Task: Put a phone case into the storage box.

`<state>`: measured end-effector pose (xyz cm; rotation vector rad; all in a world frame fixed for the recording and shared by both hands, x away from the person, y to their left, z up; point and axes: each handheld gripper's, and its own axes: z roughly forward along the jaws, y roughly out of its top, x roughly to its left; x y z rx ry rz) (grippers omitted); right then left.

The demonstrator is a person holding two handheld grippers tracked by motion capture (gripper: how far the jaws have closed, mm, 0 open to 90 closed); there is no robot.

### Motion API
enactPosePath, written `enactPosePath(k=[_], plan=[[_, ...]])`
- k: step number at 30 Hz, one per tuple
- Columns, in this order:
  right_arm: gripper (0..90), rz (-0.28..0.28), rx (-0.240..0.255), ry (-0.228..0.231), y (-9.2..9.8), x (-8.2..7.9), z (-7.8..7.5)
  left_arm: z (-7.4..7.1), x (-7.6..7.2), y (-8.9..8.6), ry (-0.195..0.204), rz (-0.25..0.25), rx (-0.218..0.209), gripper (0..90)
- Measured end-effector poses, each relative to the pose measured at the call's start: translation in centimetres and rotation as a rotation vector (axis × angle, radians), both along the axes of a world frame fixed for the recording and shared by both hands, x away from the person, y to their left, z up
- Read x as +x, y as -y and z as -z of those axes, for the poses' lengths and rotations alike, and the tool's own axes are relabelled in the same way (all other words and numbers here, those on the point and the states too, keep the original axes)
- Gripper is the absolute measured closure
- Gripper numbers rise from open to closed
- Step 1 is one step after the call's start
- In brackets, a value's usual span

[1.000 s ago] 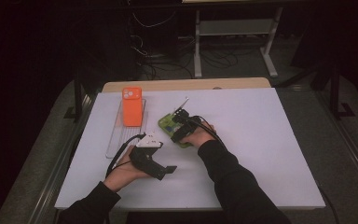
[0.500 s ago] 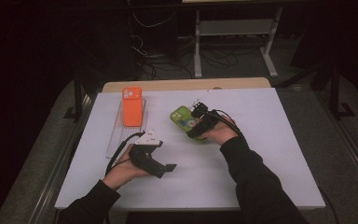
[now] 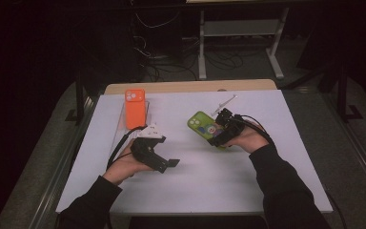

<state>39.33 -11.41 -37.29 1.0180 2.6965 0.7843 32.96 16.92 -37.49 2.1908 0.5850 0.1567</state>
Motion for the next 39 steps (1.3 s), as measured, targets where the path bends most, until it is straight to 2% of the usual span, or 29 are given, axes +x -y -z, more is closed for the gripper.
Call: enactPosePath(k=[3, 7, 9, 11, 14, 18, 20, 26, 28, 31, 34, 36, 39], plan=[[15.6, -0.022, -0.014, -0.001, 0.7, -0.5, -0.1, -0.6, 0.4, 0.3, -0.004, 0.013, -0.001, 0.0], [15.6, -0.056, -0.005, 0.002, 1.7, -1.0, -0.3, -1.0, 1.2, 0.9, 0.015, 0.039, 0.027, 0.0], [15.6, -0.062, -0.007, 0.007, 2.1, -1.2, -0.3, -1.2, 1.5, 1.1, 0.036, 0.043, 0.027, 0.0], [15.6, -0.086, -0.009, 0.021, 2.5, -1.3, -0.4, -1.3, 1.9, 1.4, 0.021, 0.050, 0.014, 0.0], [15.6, -0.121, -0.015, 0.028, 3.0, -1.7, -0.6, -1.4, 2.4, 1.9, 0.022, 0.070, 0.032, 0.0], [15.5, -0.160, -0.008, 0.039, 3.4, -2.2, -0.8, -1.6, 2.2, 2.6, 0.050, 0.102, 0.028, 0.0], [15.5, -0.196, -0.005, 0.038, 3.5, -2.5, -0.7, -1.5, 2.0, 2.8, 0.049, 0.132, 0.031, 0.0], [15.5, -0.317, -0.005, 0.038, 3.1, -3.2, -0.3, -1.5, 1.3, 3.1, 0.051, 0.197, 0.022, 0.0], [15.5, -0.349, -0.010, 0.037, 2.7, -3.4, -0.3, -1.4, 1.2, 3.2, 0.059, 0.222, 0.040, 0.0], [15.5, -0.397, -0.007, 0.021, 2.1, -3.7, -0.2, -1.3, 1.0, 3.3, 0.055, 0.253, 0.042, 0.0], [15.4, -0.437, -0.013, 0.016, 1.4, -4.1, 0.1, -1.2, 0.8, 3.5, 0.052, 0.272, 0.038, 0.0], [15.4, -0.451, -0.022, 0.012, 0.9, -4.3, 0.2, -1.2, 0.7, 3.6, 0.066, 0.292, 0.055, 0.0], [15.4, -0.485, -0.028, 0.001, 0.5, -4.7, 0.4, -1.0, 0.6, 3.8, 0.065, 0.316, 0.063, 0.0]])
